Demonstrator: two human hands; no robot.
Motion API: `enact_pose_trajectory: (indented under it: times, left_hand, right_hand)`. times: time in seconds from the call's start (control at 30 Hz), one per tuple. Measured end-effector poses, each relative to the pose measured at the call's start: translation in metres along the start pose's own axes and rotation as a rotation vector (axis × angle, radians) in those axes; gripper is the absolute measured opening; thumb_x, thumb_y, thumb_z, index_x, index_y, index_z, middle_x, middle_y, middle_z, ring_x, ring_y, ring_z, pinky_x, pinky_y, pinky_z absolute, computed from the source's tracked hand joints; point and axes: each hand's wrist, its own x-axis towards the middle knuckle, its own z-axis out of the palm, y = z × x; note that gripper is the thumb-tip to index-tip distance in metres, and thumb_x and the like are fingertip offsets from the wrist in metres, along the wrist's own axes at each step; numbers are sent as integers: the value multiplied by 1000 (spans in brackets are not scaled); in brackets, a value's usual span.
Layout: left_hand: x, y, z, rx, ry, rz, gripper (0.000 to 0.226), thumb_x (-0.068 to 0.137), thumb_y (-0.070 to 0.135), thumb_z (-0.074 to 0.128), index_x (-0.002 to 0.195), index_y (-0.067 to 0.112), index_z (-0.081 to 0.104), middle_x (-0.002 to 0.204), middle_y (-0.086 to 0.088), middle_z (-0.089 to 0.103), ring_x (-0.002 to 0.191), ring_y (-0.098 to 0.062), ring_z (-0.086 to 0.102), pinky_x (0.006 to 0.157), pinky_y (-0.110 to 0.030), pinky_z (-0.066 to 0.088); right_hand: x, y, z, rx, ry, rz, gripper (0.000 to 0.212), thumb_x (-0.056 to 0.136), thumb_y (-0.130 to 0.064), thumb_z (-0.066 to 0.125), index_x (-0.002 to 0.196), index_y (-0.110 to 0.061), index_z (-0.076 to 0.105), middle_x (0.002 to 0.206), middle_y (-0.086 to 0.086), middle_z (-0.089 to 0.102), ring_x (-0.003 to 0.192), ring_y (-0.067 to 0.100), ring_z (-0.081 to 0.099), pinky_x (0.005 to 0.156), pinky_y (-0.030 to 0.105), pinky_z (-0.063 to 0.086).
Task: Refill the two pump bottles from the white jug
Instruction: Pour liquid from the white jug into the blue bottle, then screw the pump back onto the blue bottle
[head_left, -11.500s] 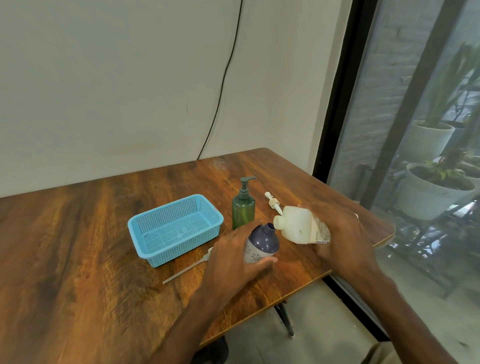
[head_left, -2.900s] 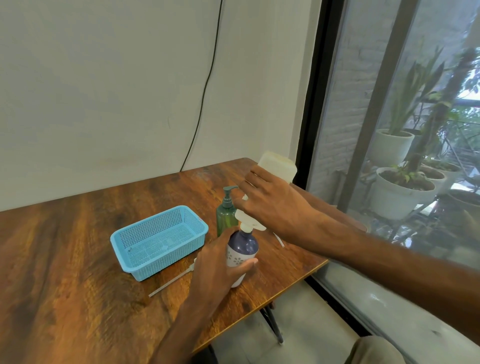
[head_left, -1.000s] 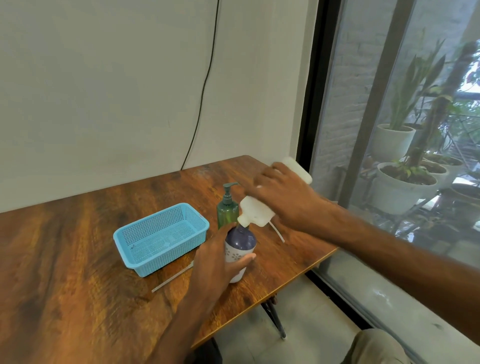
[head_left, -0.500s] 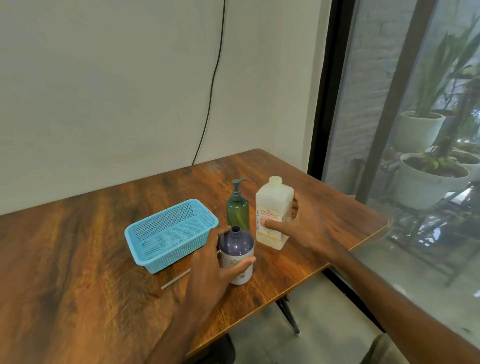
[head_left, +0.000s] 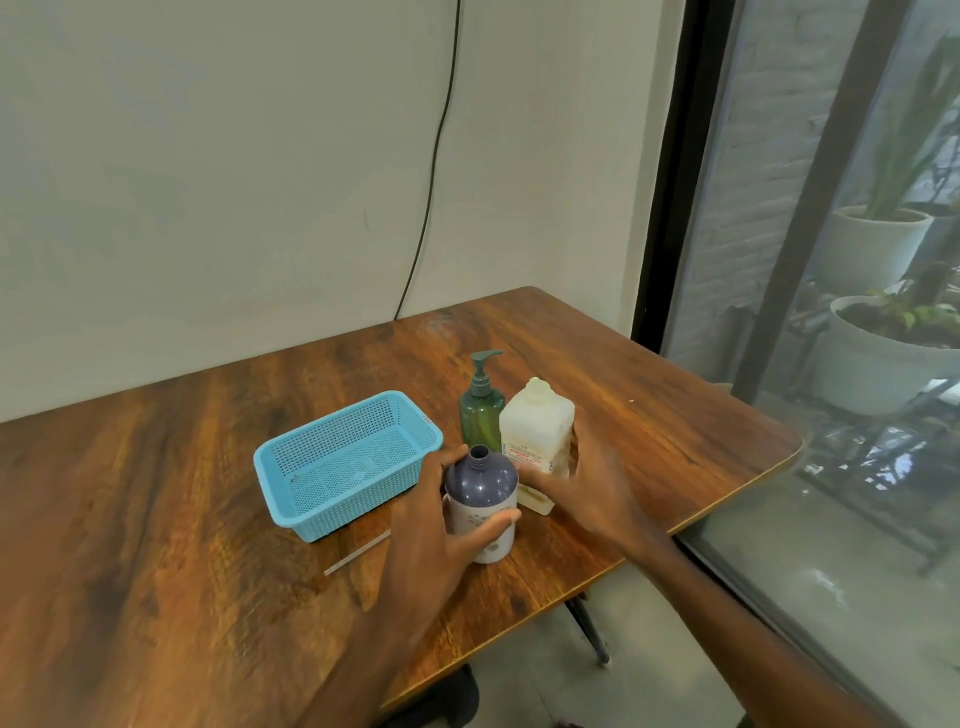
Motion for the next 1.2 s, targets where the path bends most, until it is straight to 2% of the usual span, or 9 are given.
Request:
enact_pose_trajectory:
  times: [0.1, 0.2, 0.33, 0.43, 0.53, 0.67, 0.9, 1.07, 1.2]
  left_hand:
    - [1, -3, 2, -15, 9, 0, 79, 65, 57, 89, 130, 31, 53, 127, 19, 62, 121, 2, 58, 90, -14, 55]
    - [0, -5, 4, -34, 22, -5, 81, 65, 54, 91, 133, 34, 52, 131, 21, 61, 124, 4, 57, 93, -19, 57]
    - [0, -6, 5, -42, 26, 1, 81, 65, 52, 92, 133, 34, 53, 131, 20, 61, 124, 3, 58, 93, -26, 60]
    - [-1, -6, 4, -42, 30, 1, 81, 66, 52, 93, 134, 33, 53, 132, 18, 61, 127, -4, 58, 92, -34, 62]
    - [-1, -5, 4, -33, 38, 10, 79, 65, 53, 93, 131, 33, 54, 130, 19, 62, 125, -4, 60, 90, -34, 62]
    - [-1, -4, 3, -23, 44, 12, 80, 65, 52, 93, 131, 27, 56, 128, 18, 64, 123, -4, 61, 90, -27, 61]
    - [-2, -1, 5, -50, 28, -9, 80, 64, 54, 91, 130, 32, 54, 128, 20, 63, 122, 2, 60, 89, -13, 54]
    - [-4, -2, 5, -60, 20, -35, 85, 62, 67, 87, 133, 36, 52, 130, 23, 60, 125, 1, 58, 93, -19, 56]
    - [-4, 0, 5, -29, 11, -40, 85, 64, 64, 87, 134, 33, 51, 131, 22, 60, 124, 4, 57, 94, -19, 56]
  right_hand:
    - [-1, 1, -13, 100, -116, 31, 104, 66, -75, 78, 150, -35, 32, 148, -23, 45, 132, 2, 49, 102, 30, 50]
    - [4, 2, -41, 262, -178, 99, 91, 68, -70, 79, 144, -37, 42, 146, -21, 50, 131, 2, 51, 107, 33, 47]
    - [23, 5, -62, 344, 32, 215, 32, 87, -58, 70, 114, -40, 69, 115, -18, 71, 108, 7, 67, 93, 43, 59]
    - [48, 11, -51, 205, 122, 228, 16, 94, -42, 67, 108, -35, 69, 105, -15, 71, 100, 7, 68, 88, 38, 60]
    - [78, 24, -29, 157, 36, 240, 20, 91, -28, 71, 110, -25, 68, 105, -5, 72, 99, 16, 69, 91, 45, 59]
    - [106, 28, -12, 46, -66, 199, 35, 79, -37, 68, 109, -18, 68, 106, 1, 71, 99, 25, 69, 93, 51, 56]
    - [117, 25, -5, -163, -164, 184, 22, 86, -29, 81, 98, -30, 62, 92, -9, 66, 80, 11, 65, 66, 17, 52]
    - [110, 26, -8, -202, -105, 174, 25, 88, -27, 79, 82, -40, 58, 107, -10, 69, 86, 12, 69, 80, 32, 62]
    - [98, 25, -10, -204, -76, 183, 27, 93, -22, 73, 81, -40, 57, 104, -9, 68, 86, 13, 69, 81, 36, 63]
